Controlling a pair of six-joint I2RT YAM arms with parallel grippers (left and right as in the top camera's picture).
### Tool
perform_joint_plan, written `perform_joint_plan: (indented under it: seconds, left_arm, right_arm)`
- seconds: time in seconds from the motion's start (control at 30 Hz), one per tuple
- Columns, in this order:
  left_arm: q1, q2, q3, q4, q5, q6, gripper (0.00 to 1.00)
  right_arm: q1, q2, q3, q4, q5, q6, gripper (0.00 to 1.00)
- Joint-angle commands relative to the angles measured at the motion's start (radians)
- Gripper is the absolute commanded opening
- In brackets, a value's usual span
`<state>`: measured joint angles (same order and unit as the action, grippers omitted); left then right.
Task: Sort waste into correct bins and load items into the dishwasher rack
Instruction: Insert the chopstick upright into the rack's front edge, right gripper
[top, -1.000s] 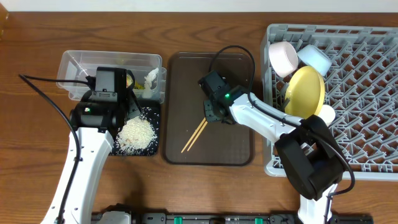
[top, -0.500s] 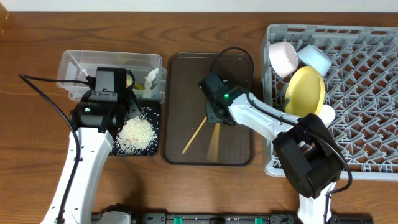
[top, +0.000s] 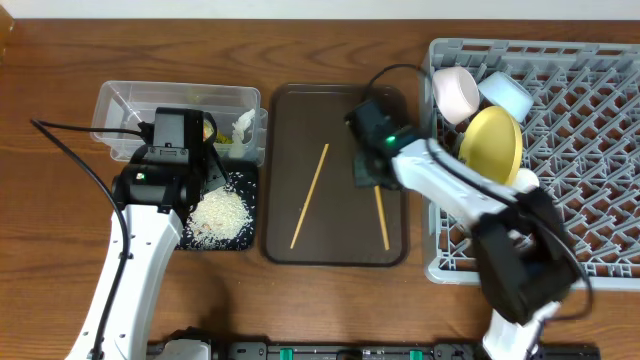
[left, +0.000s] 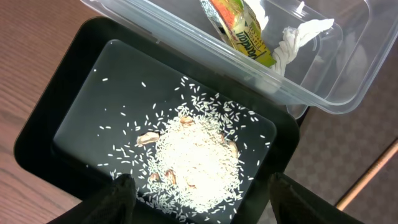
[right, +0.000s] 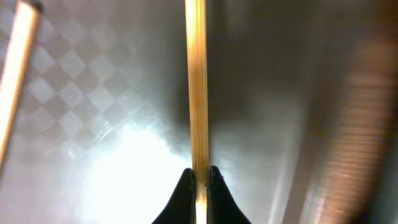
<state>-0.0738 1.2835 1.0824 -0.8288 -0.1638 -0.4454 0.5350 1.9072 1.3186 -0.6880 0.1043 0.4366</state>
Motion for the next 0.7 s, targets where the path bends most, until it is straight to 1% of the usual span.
perform_joint_plan:
  seconds: [0.0, 0.17, 0.3, 0.43, 0.63, 0.67]
  left_arm:
    - [0.003, -0.002, 0.002, -0.001, -0.005, -0.002, 0.71]
    - [0.003, -0.002, 0.002, 0.000, -0.005, -0.002, 0.71]
    - [0.003, -0.002, 0.002, 0.000, -0.005, -0.002, 0.71]
    - [0.003, -0.002, 0.002, 0.000, -0.005, -0.002, 0.71]
    - [0.003, -0.002, 0.002, 0.000, -0.005, -0.002, 0.71]
    - [0.003, -0.002, 0.002, -0.001, -0.005, -0.002, 0.72]
  right_arm:
    - [-0.051, -0.147, 0.003, -0.023, 0.011, -0.091, 0.01]
    - [-0.140, -0.284, 0.003, -0.081, 0.011, -0.121, 0.01]
    - [-0.229, -0.345, 0.002, -0.126, 0.011, -0.140, 0.01]
    - [-0.291, -0.339, 0.002, -0.177, 0.011, -0.146, 0.01]
    - [-0.316, -0.284, 0.002, -0.214, 0.011, -0.147, 0.01]
    - [-0.316, -0.275, 0.002, -0.214, 0.011, -0.147, 0.04]
